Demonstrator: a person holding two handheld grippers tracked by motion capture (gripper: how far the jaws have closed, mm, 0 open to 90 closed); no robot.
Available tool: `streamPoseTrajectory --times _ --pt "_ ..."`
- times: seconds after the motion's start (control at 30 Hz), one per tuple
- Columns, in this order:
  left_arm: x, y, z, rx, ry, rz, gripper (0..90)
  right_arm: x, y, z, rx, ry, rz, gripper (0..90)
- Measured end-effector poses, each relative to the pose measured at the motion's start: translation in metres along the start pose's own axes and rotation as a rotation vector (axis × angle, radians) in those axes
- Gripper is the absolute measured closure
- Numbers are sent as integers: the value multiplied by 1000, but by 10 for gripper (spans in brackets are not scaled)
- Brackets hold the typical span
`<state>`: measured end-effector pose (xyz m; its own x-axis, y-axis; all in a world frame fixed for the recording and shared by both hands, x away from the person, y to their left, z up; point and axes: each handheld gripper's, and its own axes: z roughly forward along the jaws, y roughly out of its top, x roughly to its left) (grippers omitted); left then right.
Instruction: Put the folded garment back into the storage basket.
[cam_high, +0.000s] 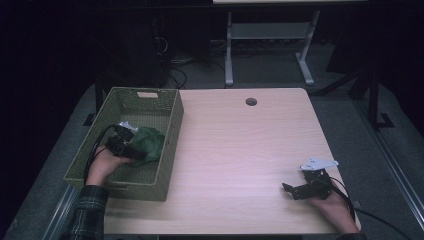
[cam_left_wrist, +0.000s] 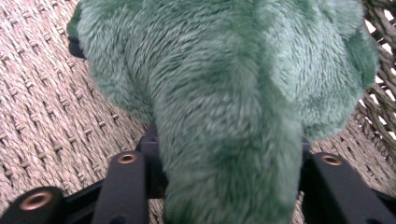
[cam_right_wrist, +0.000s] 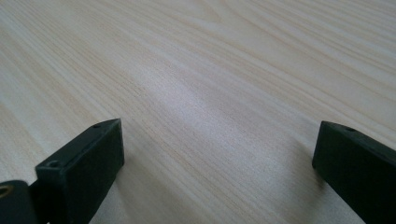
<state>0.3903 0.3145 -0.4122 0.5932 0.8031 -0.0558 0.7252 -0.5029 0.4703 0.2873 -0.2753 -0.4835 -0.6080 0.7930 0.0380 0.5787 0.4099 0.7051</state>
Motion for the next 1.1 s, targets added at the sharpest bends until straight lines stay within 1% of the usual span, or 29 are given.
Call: streamPoseTrajectory --times 0.2,0.27,0.33,0.43,0.47,0.5,0.53,0.57,0.63,0.67,0.7,0.83,0.97,1.03,1.07,1.1 --pt "0 0 1 -12 11 0 350 0 0 0 0 0 -1 18" --pt "1 0 1 -21 17 -7 293 0 0 0 0 0 -1 18" --pt "2 -1 0 -23 23 -16 257 0 0 0 0 0 0 18" --pt "3 0 -1 -41 24 -28 175 0 0 0 2 0 3 18" --pt "3 0 -1 -41 24 -28 162 0 0 0 2 0 3 18" --pt "2 0 -3 -49 23 -34 162 0 0 0 2 0 4 18" --pt "2 0 -4 -55 22 -38 143 0 0 0 2 2 4 18" --pt "1 1 -8 -69 23 -30 140 0 0 0 2 1 4 18" --pt "0 1 -10 -76 25 -32 139 0 0 0 2 2 4 18" --pt "-1 3 -17 -91 39 -26 137 0 0 0 2 1 4 18" --pt "-2 3 -20 -102 43 -25 138 0 0 0 2 1 4 18" --pt "-6 7 -36 -147 48 -13 138 0 0 0 1 -1 4 18" --pt "-12 12 -48 -197 32 -7 138 0 0 0 2 0 5 18" --pt "-16 14 -50 -212 25 -6 139 0 0 0 2 -2 3 18" --pt "-16 14 -50 -212 25 -6 139 0 0 0 2 -2 3 18" --pt "-20 17 -52 -218 20 7 139 0 0 0 0 -3 1 18"
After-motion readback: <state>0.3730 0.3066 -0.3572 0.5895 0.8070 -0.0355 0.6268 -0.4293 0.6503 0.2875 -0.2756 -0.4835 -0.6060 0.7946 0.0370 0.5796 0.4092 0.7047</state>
